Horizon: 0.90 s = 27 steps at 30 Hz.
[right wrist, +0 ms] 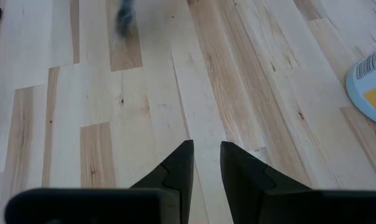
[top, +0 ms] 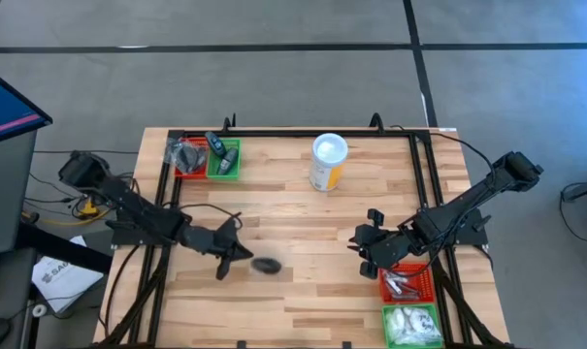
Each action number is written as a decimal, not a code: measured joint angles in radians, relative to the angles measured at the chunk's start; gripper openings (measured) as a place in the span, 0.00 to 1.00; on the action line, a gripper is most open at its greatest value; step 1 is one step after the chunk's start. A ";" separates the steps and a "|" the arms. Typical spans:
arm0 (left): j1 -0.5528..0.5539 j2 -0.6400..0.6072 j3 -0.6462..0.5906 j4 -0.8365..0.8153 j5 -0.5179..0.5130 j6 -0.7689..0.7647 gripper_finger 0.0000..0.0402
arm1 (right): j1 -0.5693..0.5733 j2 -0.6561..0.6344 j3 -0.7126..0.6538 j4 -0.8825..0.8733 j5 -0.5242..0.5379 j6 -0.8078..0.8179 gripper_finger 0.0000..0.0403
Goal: Pick & Place Travel size toiletries
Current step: Put the black hairbrush into the top red bin
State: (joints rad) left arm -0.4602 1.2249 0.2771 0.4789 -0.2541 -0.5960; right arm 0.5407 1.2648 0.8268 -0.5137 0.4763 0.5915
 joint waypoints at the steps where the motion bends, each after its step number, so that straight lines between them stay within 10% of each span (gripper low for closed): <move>1: 0.005 -0.019 0.000 -0.012 -0.011 0.010 0.00 | 0.000 0.000 0.000 0.000 0.000 0.000 0.18; 27: 0.209 -0.215 0.002 -0.098 -0.226 0.175 0.00 | 0.000 0.000 0.000 0.000 0.000 -0.016 0.18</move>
State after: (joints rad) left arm -0.2511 1.0100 0.2790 0.3806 -0.4799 -0.4210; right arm 0.5404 1.2648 0.8268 -0.5133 0.4763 0.5755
